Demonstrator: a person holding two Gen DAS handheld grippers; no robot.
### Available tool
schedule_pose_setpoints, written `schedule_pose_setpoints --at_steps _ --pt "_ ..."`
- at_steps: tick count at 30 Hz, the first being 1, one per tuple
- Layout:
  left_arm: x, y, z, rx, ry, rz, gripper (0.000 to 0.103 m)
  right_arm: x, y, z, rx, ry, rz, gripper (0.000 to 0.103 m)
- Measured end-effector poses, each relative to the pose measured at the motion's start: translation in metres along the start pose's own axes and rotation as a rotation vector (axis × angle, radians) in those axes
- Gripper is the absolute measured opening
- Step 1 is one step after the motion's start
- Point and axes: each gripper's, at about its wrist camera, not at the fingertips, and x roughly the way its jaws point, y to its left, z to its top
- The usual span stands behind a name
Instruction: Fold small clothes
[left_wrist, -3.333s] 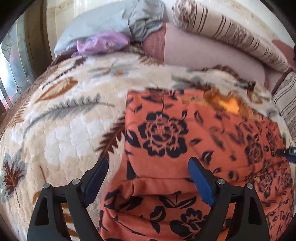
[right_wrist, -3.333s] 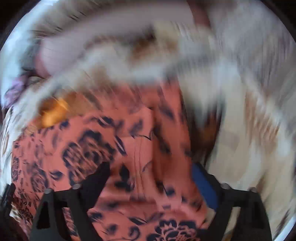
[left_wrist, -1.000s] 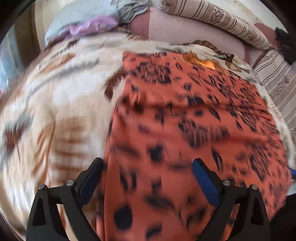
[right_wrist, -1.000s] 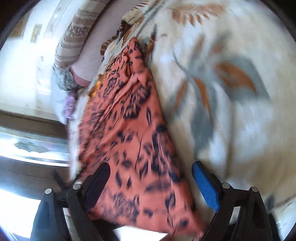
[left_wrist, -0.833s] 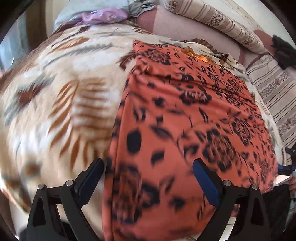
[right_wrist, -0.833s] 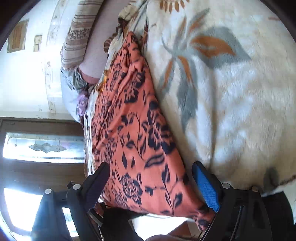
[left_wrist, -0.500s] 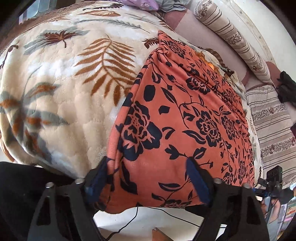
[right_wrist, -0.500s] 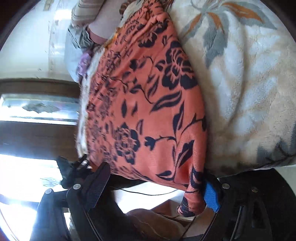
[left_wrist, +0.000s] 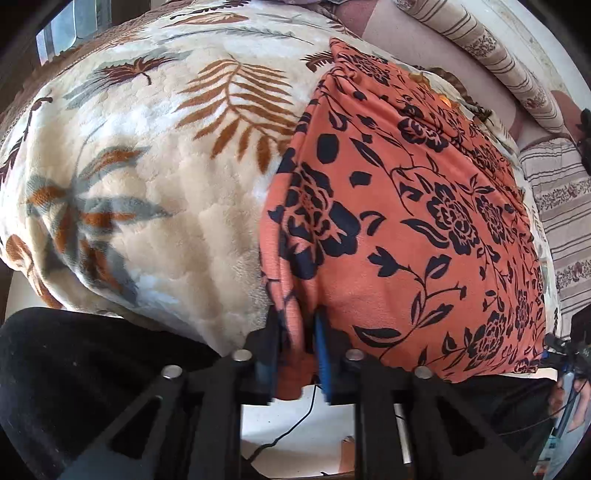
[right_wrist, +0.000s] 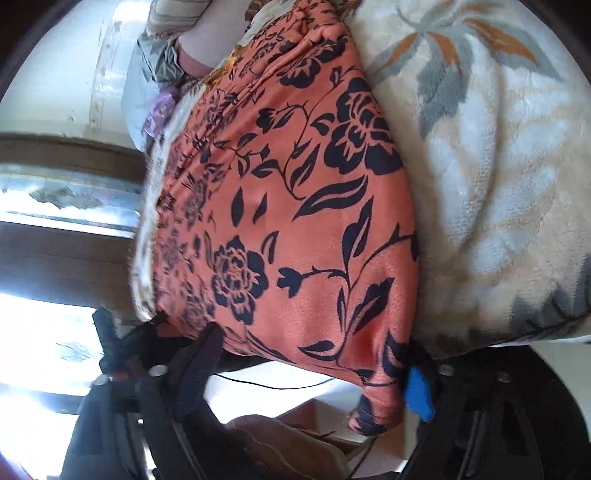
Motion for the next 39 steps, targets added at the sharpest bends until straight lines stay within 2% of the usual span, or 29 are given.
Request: schedule_pose_setpoints --at_steps 1,2,3,6,8,9,10,11,12,13,15,16,18,19,20,24,25,27,29,31,34,35,37,39 --pt "-0.003 0.000 0.001 0.002 -0.003 -0.009 0.008 -0.001 0.004 -0.001 -0.022 0.003 -0.055 0.053" --pt "-0.008 -0.003 0.001 0.017 -0.019 -0.009 0.008 -0.003 0.006 -0.002 -0.028 0.000 -0.068 0.023" --pt "-0.016 -0.007 0.001 0.034 -0.041 -0.014 0.007 -0.008 0.007 -0.002 -0.027 -0.011 -0.050 0.010" --pt "-0.045 -0.020 0.007 0.067 -0.126 -0.054 0.007 -0.034 0.015 -0.003 -0.033 -0.088 0.006 0.009" --pt "-0.051 -0.025 0.015 0.073 -0.163 -0.056 0.009 -0.047 0.019 -0.003 -0.032 -0.126 0.053 0.010" --pt "-0.045 -0.025 0.017 0.075 -0.157 -0.054 0.011 -0.048 0.017 -0.001 -0.016 -0.132 0.057 0.012" --pt "-0.036 -0.025 0.018 0.071 -0.134 -0.044 0.022 -0.045 0.011 0.000 0.008 -0.125 0.052 0.014" --pt "-0.020 -0.022 0.018 0.046 -0.087 -0.008 0.030 -0.033 -0.002 0.003 0.048 -0.085 0.039 0.027" --pt "-0.007 -0.021 0.018 0.030 -0.053 0.013 0.040 -0.021 -0.013 0.004 0.085 -0.041 0.018 0.034" --pt "0.002 -0.019 0.017 0.026 -0.028 0.023 0.043 -0.013 -0.020 0.005 0.114 -0.018 -0.011 0.041" --pt "0.005 -0.019 0.015 0.029 -0.042 0.021 0.045 -0.010 -0.017 0.008 0.109 -0.010 -0.024 0.041" --pt "0.004 -0.022 0.015 0.045 -0.042 0.027 0.041 -0.012 -0.010 0.009 0.074 -0.014 -0.043 0.041" --pt "0.003 -0.028 0.016 0.104 -0.040 0.045 0.019 -0.009 -0.005 0.011 0.048 0.008 -0.072 0.033" --pt "0.001 -0.031 0.016 0.116 -0.044 0.039 0.016 -0.007 -0.003 0.012 0.035 0.021 -0.102 0.014" --pt "-0.002 -0.032 0.018 0.119 -0.047 0.027 0.015 -0.006 -0.001 0.012 0.022 0.029 -0.132 0.009" --pt "-0.029 -0.038 0.029 0.131 -0.108 -0.001 0.014 -0.020 0.014 0.014 -0.001 -0.011 -0.084 0.008" --pt "-0.026 -0.036 0.032 0.121 -0.095 0.000 0.014 -0.021 0.016 0.014 -0.006 -0.013 -0.078 0.008" --pt "-0.007 -0.022 0.039 0.065 -0.014 -0.010 0.014 -0.014 0.007 0.014 0.032 0.009 -0.070 0.008" --pt "0.006 -0.022 0.046 0.063 0.047 -0.002 0.014 -0.006 -0.004 0.018 0.075 0.048 -0.067 0.008" --pt "-0.009 -0.035 0.065 0.102 0.000 -0.036 0.014 -0.011 -0.001 0.028 0.083 0.043 -0.032 0.008" --pt "-0.046 -0.067 0.123 0.170 -0.142 -0.102 0.014 -0.044 0.027 0.075 0.043 -0.073 0.048 0.008" --pt "-0.059 -0.081 0.152 0.192 -0.206 -0.135 0.014 -0.062 0.039 0.104 0.025 -0.142 0.095 0.008" --pt "-0.073 -0.101 0.201 0.215 -0.314 -0.155 0.015 -0.089 0.058 0.156 -0.007 -0.258 0.144 0.008" --pt "-0.070 -0.112 0.253 0.211 -0.409 -0.149 0.017 -0.105 0.072 0.206 -0.038 -0.367 0.149 0.008"
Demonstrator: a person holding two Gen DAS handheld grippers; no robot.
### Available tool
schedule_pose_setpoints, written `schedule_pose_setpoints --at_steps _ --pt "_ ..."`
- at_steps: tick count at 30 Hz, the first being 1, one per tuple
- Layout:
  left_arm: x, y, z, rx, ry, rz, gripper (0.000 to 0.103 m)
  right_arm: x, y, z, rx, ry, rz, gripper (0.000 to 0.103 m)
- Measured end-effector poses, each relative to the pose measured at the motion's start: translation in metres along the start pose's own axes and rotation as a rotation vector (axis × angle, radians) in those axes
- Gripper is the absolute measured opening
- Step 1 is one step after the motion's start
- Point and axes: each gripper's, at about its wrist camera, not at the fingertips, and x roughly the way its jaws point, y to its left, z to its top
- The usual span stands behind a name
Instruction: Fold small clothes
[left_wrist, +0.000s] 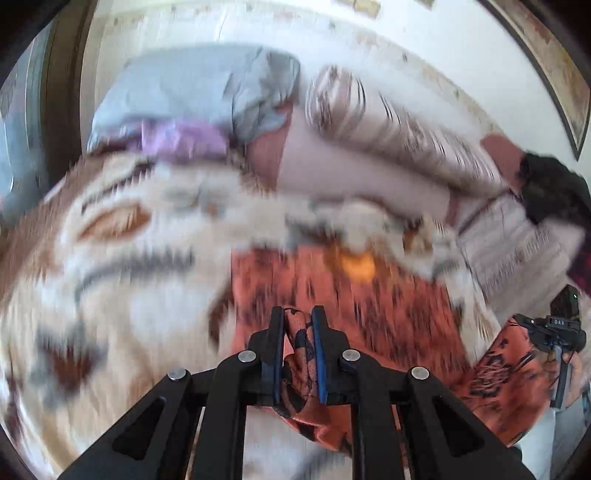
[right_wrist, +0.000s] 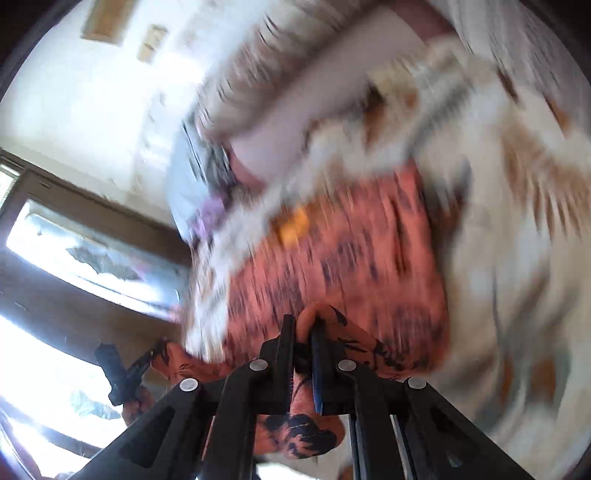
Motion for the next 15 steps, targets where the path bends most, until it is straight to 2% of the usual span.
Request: schedule_pose_setpoints --at_steps 2,3,4,5,6,7,8,10,11,14,15 --pt "0.052 0.005 0.025 -0.014 0.000 0.043 0.027 0.025 -0.009 0.042 0.027 -0.055 -0.026 0.010" --pt "0.071 0.013 0.026 -0.024 0.003 0.066 0.049 0.043 -0.020 0.054 0.046 -0.042 -0.051 0.015" --pt "0.106 0.023 0.023 -0.033 0.012 0.100 0.083 0.067 -0.036 0.063 0.064 -0.014 -0.092 0.039" --pt "0.132 0.034 0.016 -0.042 0.059 0.146 0.091 0.086 -0.053 0.066 0.076 0.011 -0.156 0.084" --pt "0.153 0.050 0.004 -0.050 0.133 0.210 0.090 0.103 -0.070 0.063 0.096 0.014 -0.235 0.090" --pt "0.167 0.064 -0.007 -0.054 0.211 0.253 0.087 0.108 -0.085 0.059 0.121 0.003 -0.276 0.089" --pt "0.169 0.077 -0.017 -0.090 0.240 0.231 0.086 0.107 -0.101 0.049 0.166 -0.013 -0.267 0.089" --pt "0.141 0.094 -0.030 -0.182 0.165 0.161 0.086 0.095 -0.106 0.031 0.164 -0.039 -0.243 0.089" --pt "0.120 0.099 -0.036 -0.205 0.132 0.142 0.086 0.089 -0.098 0.019 0.109 -0.035 -0.285 0.089" --pt "0.079 0.097 -0.053 -0.203 0.044 0.104 0.088 0.080 -0.089 0.003 0.010 -0.009 -0.348 0.089" --pt "0.079 0.093 -0.058 -0.201 0.051 0.089 0.091 0.085 -0.088 0.000 -0.001 0.004 -0.356 0.089"
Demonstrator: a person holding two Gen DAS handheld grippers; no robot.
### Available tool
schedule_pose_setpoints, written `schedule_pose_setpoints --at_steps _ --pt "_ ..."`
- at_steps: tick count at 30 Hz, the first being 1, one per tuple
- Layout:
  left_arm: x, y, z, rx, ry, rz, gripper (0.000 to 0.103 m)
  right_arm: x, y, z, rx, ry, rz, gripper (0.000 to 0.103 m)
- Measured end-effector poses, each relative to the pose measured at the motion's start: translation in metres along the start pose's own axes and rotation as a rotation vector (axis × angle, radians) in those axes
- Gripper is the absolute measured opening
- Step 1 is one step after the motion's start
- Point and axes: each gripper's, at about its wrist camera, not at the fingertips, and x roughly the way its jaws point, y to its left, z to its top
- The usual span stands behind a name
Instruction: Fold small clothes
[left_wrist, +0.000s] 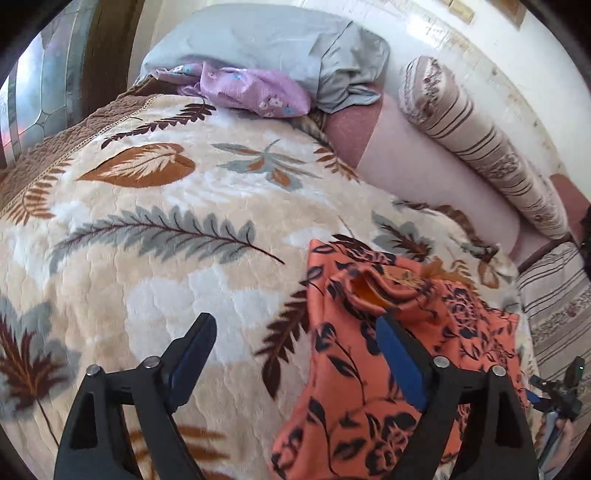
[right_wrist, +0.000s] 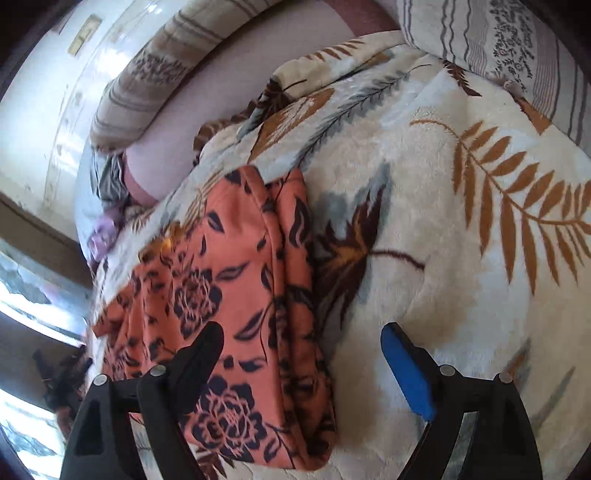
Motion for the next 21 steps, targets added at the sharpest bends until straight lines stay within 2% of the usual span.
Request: schedule_pose_setpoints --at_steps 2,4,5,6,7,8,9,11,14,17,18,19,20,21 --pt "0.022 -0.016 -0.012 0.063 0.088 -0.033 0.091 0.017 0.005 -0.001 -0.035 0.047 -0.026 0.090" --pt "0.060 -0.032 -0.026 0.160 0.217 0.020 0.091 0.025 0.026 -0.006 -0.162 0.046 -0.122 0.088" --pt "0.068 -0.045 -0.034 0.244 0.189 0.093 0.091 0.028 0.038 -0.007 -0.205 0.070 -0.119 0.061" --pt "0.068 -0.057 -0.037 0.306 0.146 0.111 0.076 0.033 0.049 -0.008 -0.225 0.119 -0.138 0.042" --pt "0.072 -0.068 -0.035 0.331 0.187 0.074 0.045 0.032 0.055 -0.009 -0.237 0.129 -0.154 0.030" --pt "0.073 -0.073 -0.030 0.307 0.209 0.083 0.036 0.030 0.063 -0.009 -0.257 0.132 -0.179 0.023" --pt "0.068 -0.078 -0.022 0.284 0.214 0.108 0.015 0.024 0.073 -0.007 -0.270 0.138 -0.192 0.022" --pt "0.050 -0.084 -0.006 0.257 0.190 0.097 0.015 0.009 0.087 -0.005 -0.270 0.110 -0.193 0.021" --pt "-0.007 -0.093 0.001 0.293 0.109 0.048 0.013 -0.041 0.106 -0.007 -0.288 0.043 -0.151 0.019" --pt "-0.060 -0.087 -0.018 0.294 0.076 -0.002 0.013 -0.080 0.103 -0.033 -0.296 0.026 -0.124 0.019" --pt "-0.070 -0.080 -0.032 0.283 0.095 -0.019 0.015 -0.089 0.095 -0.045 -0.278 0.034 -0.110 0.019" --pt "-0.072 -0.073 -0.047 0.279 0.125 -0.022 0.019 -0.094 0.084 -0.058 -0.250 0.053 -0.092 0.020" --pt "-0.069 -0.063 -0.067 0.283 0.166 -0.031 0.024 -0.092 0.063 -0.077 -0.194 0.092 -0.069 0.027" --pt "-0.058 -0.050 -0.090 0.288 0.209 -0.027 0.044 -0.086 0.045 -0.092 -0.158 0.122 -0.076 0.036"
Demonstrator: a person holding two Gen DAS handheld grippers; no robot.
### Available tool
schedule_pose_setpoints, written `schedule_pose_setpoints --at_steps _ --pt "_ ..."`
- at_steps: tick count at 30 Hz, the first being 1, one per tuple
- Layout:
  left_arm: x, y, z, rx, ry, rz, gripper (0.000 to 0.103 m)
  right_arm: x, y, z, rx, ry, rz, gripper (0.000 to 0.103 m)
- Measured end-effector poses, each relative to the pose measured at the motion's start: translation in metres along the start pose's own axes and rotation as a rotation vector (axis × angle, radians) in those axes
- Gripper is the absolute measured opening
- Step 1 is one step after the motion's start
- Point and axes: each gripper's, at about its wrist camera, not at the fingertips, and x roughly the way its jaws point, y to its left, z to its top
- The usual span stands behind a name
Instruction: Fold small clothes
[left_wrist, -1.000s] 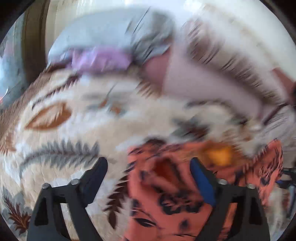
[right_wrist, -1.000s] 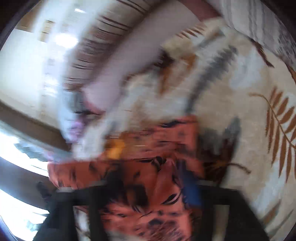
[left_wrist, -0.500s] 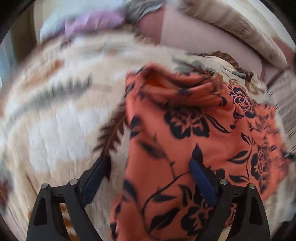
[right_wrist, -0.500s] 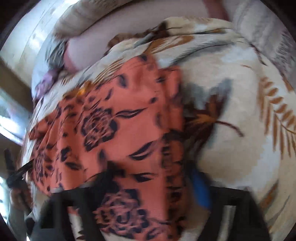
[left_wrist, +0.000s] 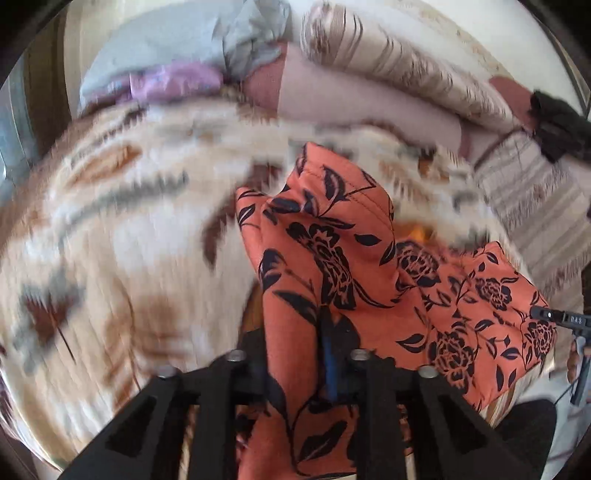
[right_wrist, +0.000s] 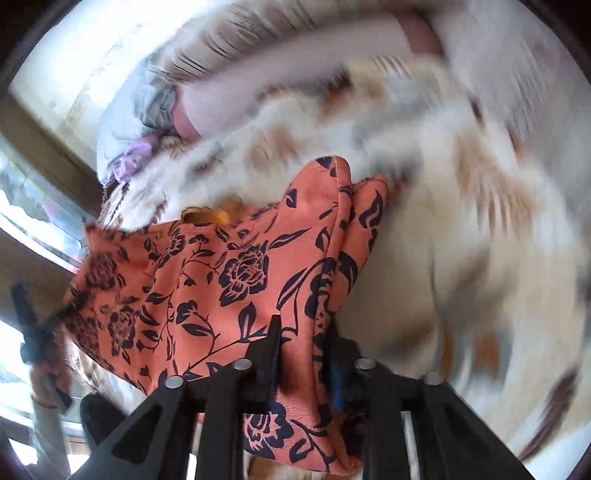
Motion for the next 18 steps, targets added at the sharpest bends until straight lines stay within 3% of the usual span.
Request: schedule_pose_setpoints --at_steps 1,2,4,6,8,14,18 --pt "0.022 0.009 -0.021 -0.001 0.067 0.033 0.064 0.012 -0.015 -0.018 0.025 0.041 -0.014 0.073" --pt "0.037 0.020 -0.037 -0.014 0.118 0.066 0.064 0.032 -0.038 -0.041 0.070 0.115 -0.053 0.084" --pt "0.022 0.033 -0.045 -0.058 0.010 0.025 0.065 0.020 -0.046 -0.057 0.042 0.013 -0.005 0.083" --pt "0.012 0.039 -0.037 -0.083 0.006 0.089 0.065 -0.001 -0.049 -0.054 0.078 -0.041 -0.028 0.083" --pt "0.003 0.040 -0.024 -0.056 -0.078 0.091 0.065 -0.020 -0.049 -0.044 0.047 -0.122 -0.061 0.083" --pt "0.032 0.015 0.023 0.139 -0.159 0.119 0.066 -0.010 -0.022 0.008 -0.059 -0.185 -0.044 0.083" --pt "0.038 -0.004 0.047 0.212 -0.141 0.145 0.066 0.011 -0.014 0.037 -0.097 -0.207 -0.089 0.083"
